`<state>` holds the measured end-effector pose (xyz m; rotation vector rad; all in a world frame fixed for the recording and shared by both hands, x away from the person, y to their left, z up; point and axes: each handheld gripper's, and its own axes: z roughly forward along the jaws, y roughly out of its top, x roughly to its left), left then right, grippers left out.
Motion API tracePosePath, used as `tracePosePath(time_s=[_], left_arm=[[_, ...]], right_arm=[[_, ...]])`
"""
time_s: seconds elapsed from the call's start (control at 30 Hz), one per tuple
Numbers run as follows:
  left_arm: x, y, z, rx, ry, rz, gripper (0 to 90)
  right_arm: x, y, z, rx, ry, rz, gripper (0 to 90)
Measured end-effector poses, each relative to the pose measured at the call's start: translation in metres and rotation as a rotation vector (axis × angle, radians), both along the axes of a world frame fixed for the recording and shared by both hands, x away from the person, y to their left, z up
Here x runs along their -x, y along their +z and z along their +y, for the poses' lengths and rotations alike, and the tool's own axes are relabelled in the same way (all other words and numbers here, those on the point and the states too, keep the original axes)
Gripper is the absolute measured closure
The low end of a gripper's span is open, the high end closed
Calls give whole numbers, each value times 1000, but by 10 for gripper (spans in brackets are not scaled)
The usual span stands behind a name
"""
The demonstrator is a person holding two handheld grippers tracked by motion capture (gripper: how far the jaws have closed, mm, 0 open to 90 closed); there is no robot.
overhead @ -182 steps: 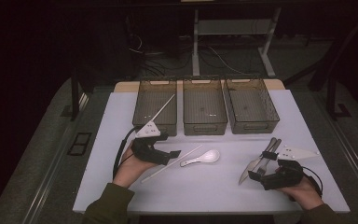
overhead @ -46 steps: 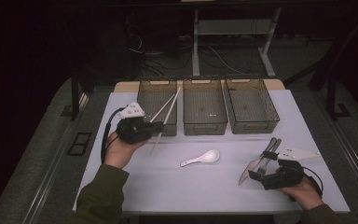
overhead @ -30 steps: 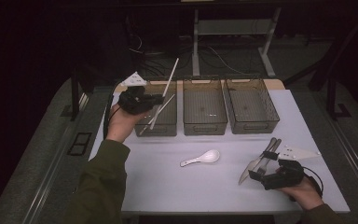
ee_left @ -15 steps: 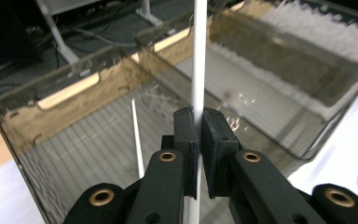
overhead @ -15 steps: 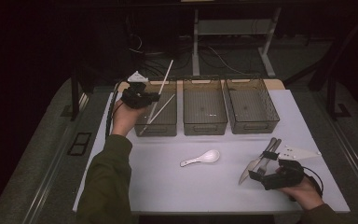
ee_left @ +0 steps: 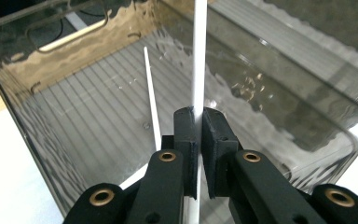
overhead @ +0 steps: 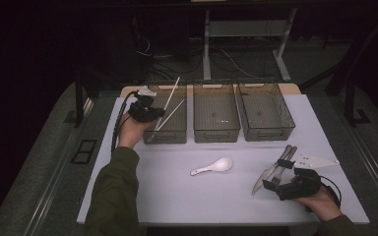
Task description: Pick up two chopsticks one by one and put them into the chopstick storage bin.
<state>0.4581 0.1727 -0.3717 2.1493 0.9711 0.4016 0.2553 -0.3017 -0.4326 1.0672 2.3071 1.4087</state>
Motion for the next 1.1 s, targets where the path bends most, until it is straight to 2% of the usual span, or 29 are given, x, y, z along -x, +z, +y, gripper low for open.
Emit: tracePosePath(time_s=[0.27,0.43,0.6,0.83,0.97,1.1], left_arm=[[-3,-6,-1,-3,13,13,841],[-8,-11,-5,-22,54,31,837],[-11,-14,-8,-33,69,40,836],[-11,-16,-8,-24,98,46,802],[-10,-13,-8,-15,94,34,786],[-6,-6,-8,14,74,15,756]], right_arm=[[0,0,0,0,1,0,8],[0,0,0,-1,2,-1,8],[1,0,0,-3,3,1,8],[1,0,0,-5,6,1,8],[1,0,0,-5,5,1,8],[1,0,0,-4,4,1,8]])
